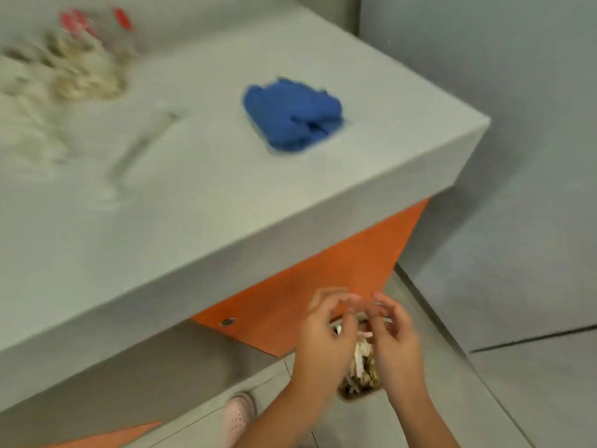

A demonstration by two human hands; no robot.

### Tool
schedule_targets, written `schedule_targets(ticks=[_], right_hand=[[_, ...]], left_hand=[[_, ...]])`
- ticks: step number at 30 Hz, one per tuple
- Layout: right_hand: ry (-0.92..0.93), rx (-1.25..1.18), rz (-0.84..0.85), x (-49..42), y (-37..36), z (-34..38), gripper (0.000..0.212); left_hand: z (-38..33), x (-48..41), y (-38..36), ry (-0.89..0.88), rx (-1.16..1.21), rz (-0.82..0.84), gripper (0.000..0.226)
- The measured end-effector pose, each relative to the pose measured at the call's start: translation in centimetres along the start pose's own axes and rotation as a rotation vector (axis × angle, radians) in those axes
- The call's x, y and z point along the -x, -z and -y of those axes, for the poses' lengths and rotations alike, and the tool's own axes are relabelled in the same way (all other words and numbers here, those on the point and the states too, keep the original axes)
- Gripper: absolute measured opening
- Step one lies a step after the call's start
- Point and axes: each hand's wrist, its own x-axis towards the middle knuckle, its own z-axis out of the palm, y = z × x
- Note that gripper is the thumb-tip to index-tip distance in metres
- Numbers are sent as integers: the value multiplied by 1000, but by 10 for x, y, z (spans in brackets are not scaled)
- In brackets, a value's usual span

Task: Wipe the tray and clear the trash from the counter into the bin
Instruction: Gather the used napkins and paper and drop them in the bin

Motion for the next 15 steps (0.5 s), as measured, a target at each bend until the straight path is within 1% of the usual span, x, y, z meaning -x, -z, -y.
schedule_targets(ticks=[2,3,6,8,11,13,14,15], right_hand=[[75,-158,27,27,-5,59,22],[120,-219,58,40,-9,88,23],[296,-252,191,73,-33,163,32],[399,-188,270,85,-58,202,37],[546,-51,332,84,-99,251,41],[642,123,352,74,-131,275,39],[673,254,374,68,-147,282,43],[674,401,411,61,-161,288,55]], left_hand=[[-59,9,39,-144,53,-126,28],[-82,14,60,-181,77,-184,28],[-130,14,125,-262,101,-306,20],[-148,7,170,-278,36,-358,15],[-155,-12,234,-240,-51,-458,18],[-150,-26,276,-173,-64,-518,26],[-146,-33,295,-133,-58,-544,27],[-141,-40,312,-90,-55,-562,27]])
